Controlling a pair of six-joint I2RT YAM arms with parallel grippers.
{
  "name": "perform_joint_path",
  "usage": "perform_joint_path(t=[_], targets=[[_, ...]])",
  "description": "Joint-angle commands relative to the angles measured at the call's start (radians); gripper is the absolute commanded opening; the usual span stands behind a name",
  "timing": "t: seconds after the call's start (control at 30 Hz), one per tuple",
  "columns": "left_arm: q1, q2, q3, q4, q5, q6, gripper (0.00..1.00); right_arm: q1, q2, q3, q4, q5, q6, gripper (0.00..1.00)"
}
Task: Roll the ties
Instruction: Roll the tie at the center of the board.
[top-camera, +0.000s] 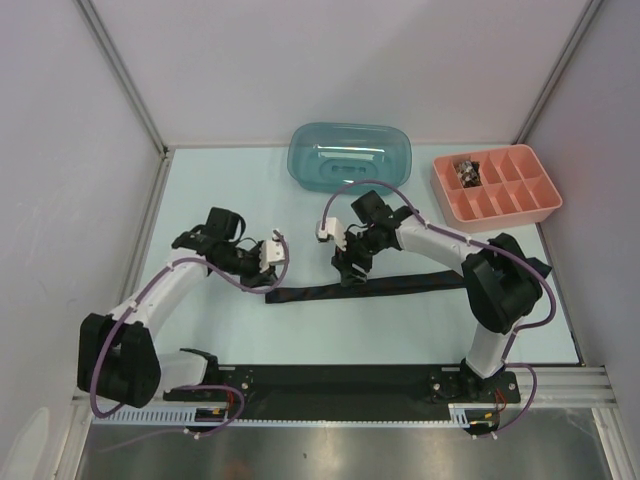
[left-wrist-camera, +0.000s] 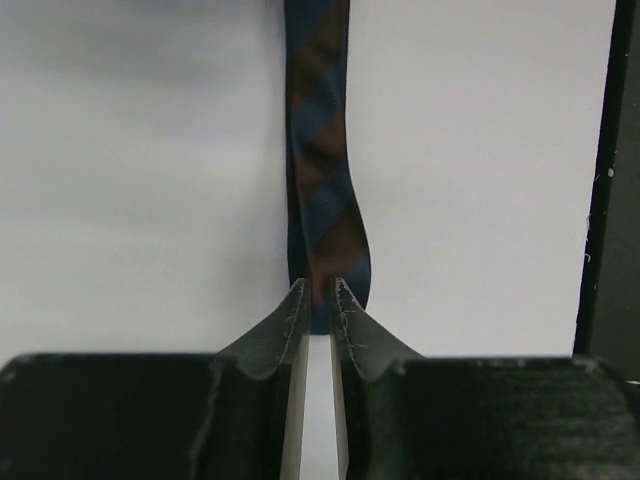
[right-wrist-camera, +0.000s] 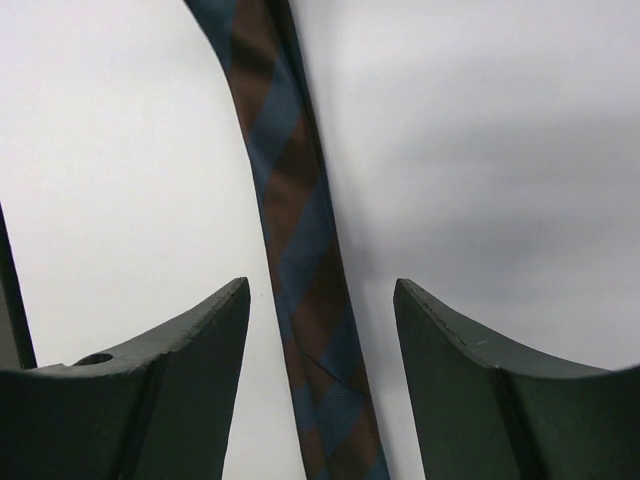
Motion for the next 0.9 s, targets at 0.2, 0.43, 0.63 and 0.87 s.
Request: perform_joint_path(t=[0.2,0.43,0.63,0.87], targets=[[-0.085,0.201,-0.083,0.184,-0.171,-0.013,0.13,-0.016,-0.019,0.066,0.035,-0.093,0.098,0.64],[-0.094,0.289,-0.04,0.17,-0.231,-0.009,0.16,0.005,-0.002,0.077,0.099,-0.102,0.163,0.52],[-0.013,0.174,-0.032,0.106,-0.076,-0.018,0.4,0.007,0.001,0.083,0.17,-0.174,0.364,0.44],[0.086,-0.011,-0.107,0.041,-0.004,0.094,0.64,0.082,0.071,0.092,0.296,-0.11,0.469,0.29]])
